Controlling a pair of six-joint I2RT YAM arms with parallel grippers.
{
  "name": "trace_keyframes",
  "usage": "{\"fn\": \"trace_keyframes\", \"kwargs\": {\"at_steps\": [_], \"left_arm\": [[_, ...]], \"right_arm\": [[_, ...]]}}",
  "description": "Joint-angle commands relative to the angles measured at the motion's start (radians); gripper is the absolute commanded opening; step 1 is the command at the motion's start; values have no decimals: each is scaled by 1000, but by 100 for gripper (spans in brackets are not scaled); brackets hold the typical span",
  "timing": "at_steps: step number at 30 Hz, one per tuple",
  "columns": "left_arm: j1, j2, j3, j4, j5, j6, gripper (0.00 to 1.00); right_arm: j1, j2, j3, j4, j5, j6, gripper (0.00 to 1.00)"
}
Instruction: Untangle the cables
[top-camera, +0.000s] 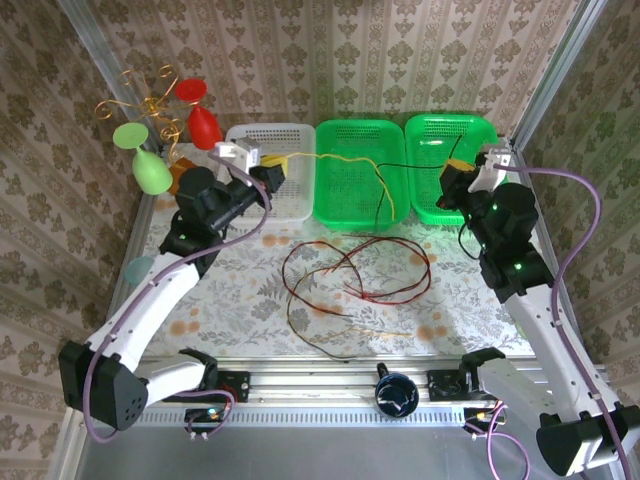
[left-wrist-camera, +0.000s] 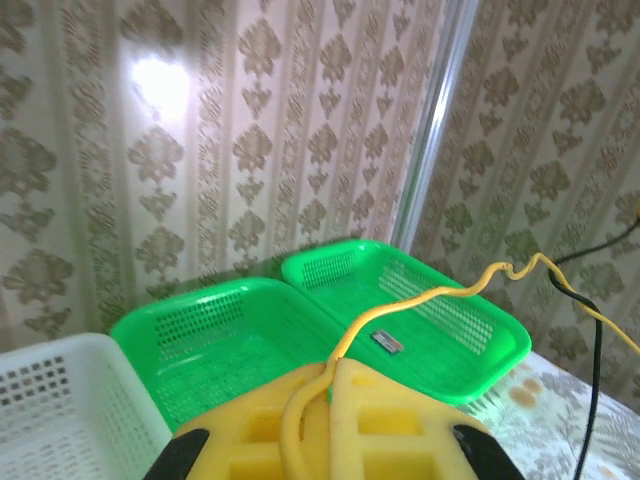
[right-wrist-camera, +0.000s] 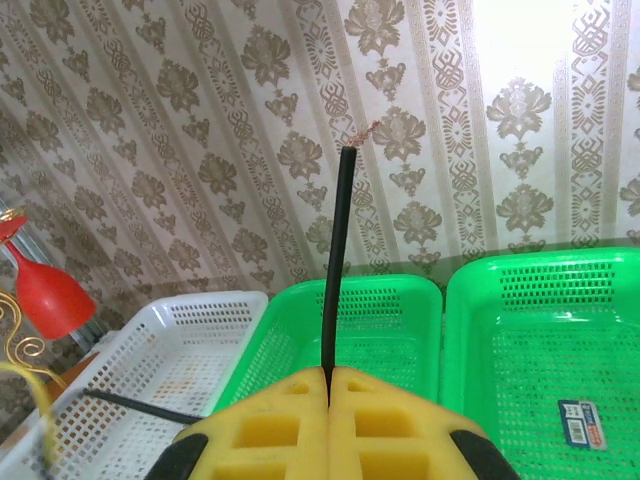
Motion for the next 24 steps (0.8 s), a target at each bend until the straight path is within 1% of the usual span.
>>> {"fn": "trace_keyframes", "kwargs": {"at_steps": [1,4,7,9,12,14,17,19,24], "left_arm": [[32,-38,-18,0,-20,-22,0],[47,-51,-12,-36,-36,-6,0],[57,-77,-11,-78,-157,3,0],[62,-104,-31,-58,-255,-2,0],[71,-128,-56,-34,-328,-2,0],[75,-137,-67,-25,-333,3,0],[80,-142,-66,-34,-319,5,0],[82,-141,-60,-50,-295,3,0],[84,-130,-42,-85,-230,-6,0]], "right_arm": [[-9,-23,-16,-4,47,-12,0],[-7,-23,-17,-6,46,-11,0],[-10,-22,-9,-24,76,-22,0],[-16,-22,-9,-28,84,-22,0],[-19,-23,-10,-26,80,-23,0],[-18,-24,-12,-25,72,-21,0],[-18,-20,13,-20,21,-15,0],[-19,-8,61,-37,-16,-13,0],[-19,15,202,-54,-35,-36,0]]}}
